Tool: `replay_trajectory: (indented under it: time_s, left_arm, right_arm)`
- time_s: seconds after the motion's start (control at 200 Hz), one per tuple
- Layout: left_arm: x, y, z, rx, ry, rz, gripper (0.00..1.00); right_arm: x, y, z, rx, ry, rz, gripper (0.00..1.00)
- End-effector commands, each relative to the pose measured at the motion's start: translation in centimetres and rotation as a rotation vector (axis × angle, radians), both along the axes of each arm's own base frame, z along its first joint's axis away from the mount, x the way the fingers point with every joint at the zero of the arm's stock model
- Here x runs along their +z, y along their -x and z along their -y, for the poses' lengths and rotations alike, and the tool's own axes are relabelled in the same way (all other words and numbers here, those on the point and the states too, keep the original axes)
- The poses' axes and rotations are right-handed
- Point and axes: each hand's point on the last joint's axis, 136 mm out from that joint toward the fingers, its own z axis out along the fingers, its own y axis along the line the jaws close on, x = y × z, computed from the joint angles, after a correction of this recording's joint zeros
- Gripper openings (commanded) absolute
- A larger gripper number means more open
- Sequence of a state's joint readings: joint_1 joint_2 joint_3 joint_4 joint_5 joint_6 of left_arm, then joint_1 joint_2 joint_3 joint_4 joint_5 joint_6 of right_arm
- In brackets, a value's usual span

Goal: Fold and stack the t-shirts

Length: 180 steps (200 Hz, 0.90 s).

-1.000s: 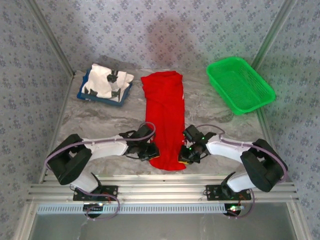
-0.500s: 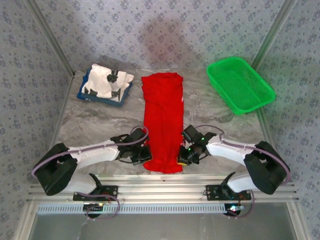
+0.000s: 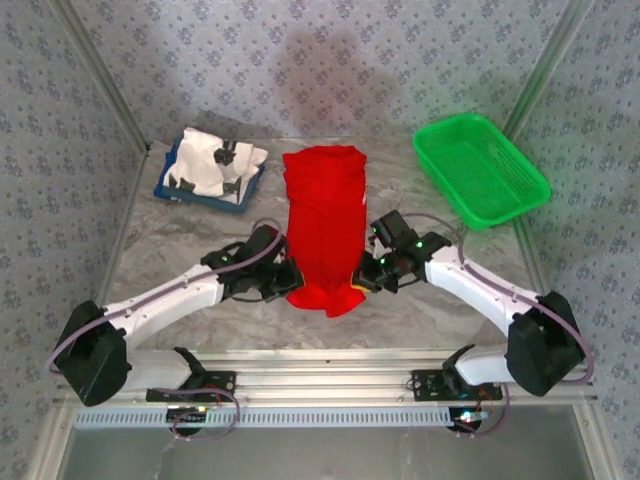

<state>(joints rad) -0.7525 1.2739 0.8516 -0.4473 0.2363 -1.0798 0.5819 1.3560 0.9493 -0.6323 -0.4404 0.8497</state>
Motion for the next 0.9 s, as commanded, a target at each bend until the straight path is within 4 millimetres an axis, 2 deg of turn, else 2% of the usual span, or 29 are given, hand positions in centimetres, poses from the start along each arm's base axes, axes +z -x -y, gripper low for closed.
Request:
replay_trajectory:
  time_s: [0.0,0.18,0.21,0.455,0.63,0.894]
  left_arm:
    - [1.2,-1.7,-0.2,-0.027,0.005,0.010,0.00]
    - [2.5,-6.0,-0.1,-0.018,0.033,0.026,0.00]
    - [2.7,-6.7,-0.1,-0.016,0.039,0.029,0.00]
    - [4.0,-12.0,-0.4,-0.006,0.079,0.047,0.00]
    - [2.7,-15.1,-1.2,0.011,0.088,0.022,0.00]
    - [0.7,-19.2,-1.6,0.019,0.109,-0.007,0.00]
  right_arm:
    - [0.6,-1.3,0.2,0.027,0.015,-0.011,0.00]
    - [1.5,-5.7,0.2,0.006,0.008,0.008,0.00]
    - [2.5,-7.0,0.0,0.003,-0.003,0.034,0.00]
    - [3.2,-13.2,0.2,-0.027,-0.010,0.056,0.00]
    - [2.4,-16.5,-0.2,-0.024,0.000,0.050,0.00]
    - [0.2,-20.2,0.3,-0.060,0.033,0.024,0.00]
